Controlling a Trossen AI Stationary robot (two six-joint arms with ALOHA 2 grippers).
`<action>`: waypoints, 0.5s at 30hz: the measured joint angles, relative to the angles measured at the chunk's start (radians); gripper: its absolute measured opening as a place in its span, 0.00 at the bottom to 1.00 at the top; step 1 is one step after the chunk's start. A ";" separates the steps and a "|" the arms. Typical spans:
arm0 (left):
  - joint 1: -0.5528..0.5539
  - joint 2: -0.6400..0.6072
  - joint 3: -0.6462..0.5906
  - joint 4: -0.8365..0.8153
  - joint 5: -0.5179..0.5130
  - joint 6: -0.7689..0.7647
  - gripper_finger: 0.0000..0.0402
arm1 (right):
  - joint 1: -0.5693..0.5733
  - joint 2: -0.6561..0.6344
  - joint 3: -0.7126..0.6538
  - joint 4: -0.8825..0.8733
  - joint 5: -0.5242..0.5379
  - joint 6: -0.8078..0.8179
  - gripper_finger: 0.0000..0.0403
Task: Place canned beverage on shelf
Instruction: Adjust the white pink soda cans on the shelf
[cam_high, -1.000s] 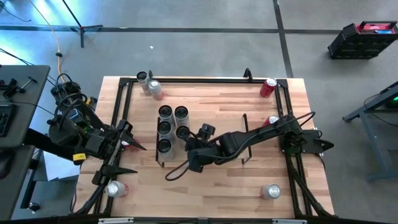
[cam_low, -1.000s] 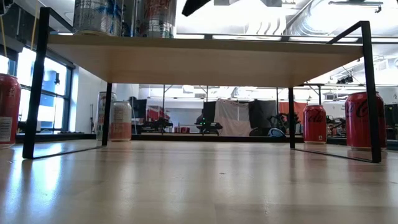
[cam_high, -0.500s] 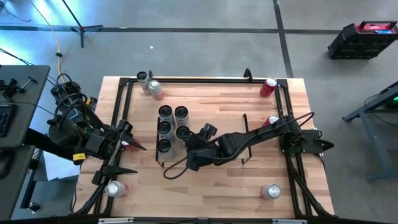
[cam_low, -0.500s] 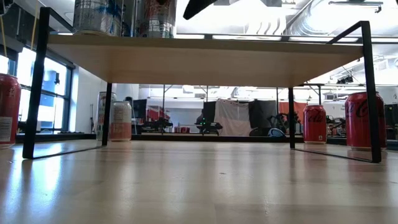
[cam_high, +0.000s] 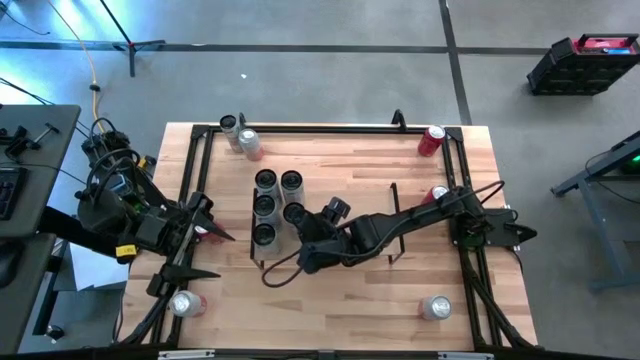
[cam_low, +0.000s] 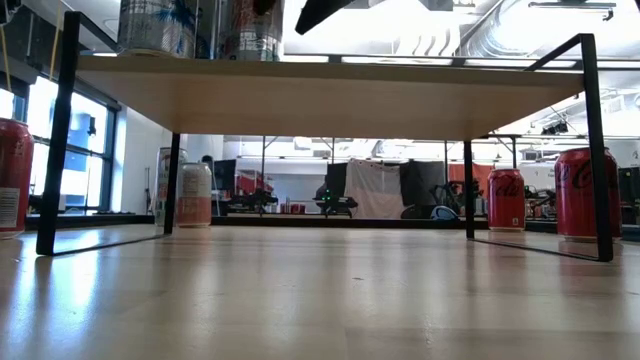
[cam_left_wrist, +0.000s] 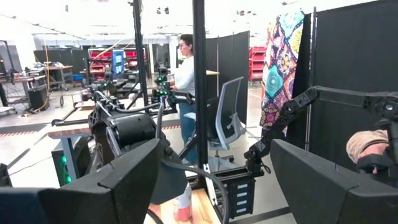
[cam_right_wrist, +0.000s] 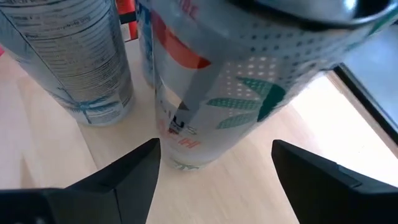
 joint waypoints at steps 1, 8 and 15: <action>0.000 0.000 0.000 0.000 0.000 0.000 0.72 | 0.003 0.000 0.000 0.001 0.006 0.006 0.72; -0.001 -0.004 0.000 -0.001 0.000 0.002 0.72 | 0.006 0.010 0.000 -0.006 0.035 0.113 0.70; -0.007 -0.005 0.000 -0.020 0.000 -0.008 0.72 | 0.007 0.029 0.000 0.004 0.090 0.157 0.70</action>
